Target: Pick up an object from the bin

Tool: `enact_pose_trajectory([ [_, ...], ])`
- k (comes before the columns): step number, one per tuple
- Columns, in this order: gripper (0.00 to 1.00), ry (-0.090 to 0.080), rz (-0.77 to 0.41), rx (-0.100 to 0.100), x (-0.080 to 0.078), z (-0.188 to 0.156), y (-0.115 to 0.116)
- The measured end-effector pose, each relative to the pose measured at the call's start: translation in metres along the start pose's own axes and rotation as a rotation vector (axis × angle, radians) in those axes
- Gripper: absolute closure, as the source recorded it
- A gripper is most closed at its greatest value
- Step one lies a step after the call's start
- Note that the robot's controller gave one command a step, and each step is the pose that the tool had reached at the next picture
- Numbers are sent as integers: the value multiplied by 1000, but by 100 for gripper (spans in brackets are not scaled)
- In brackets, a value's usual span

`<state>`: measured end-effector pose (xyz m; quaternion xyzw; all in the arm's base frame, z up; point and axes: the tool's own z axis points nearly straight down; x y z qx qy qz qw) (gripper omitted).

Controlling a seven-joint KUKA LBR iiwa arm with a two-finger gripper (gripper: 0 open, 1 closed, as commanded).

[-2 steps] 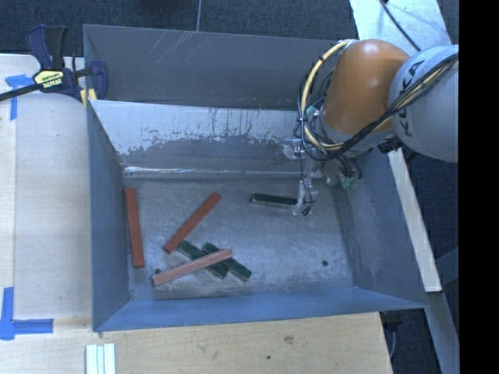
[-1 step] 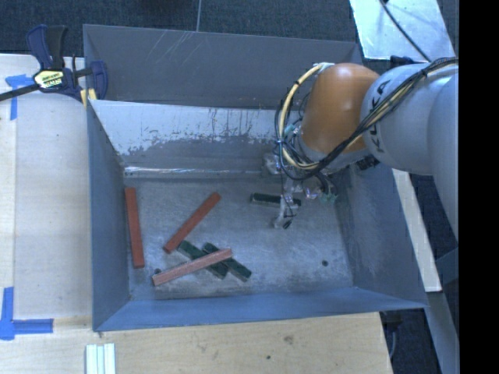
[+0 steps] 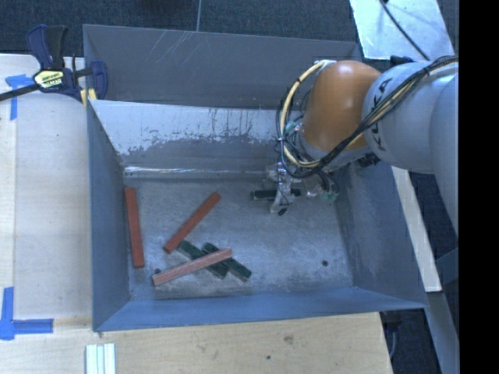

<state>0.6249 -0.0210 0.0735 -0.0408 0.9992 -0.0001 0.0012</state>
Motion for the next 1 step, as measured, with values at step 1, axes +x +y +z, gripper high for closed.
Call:
enact_pose_trajectory([
  [1, 100, -7, -600, 2, 7, -146, 10],
])
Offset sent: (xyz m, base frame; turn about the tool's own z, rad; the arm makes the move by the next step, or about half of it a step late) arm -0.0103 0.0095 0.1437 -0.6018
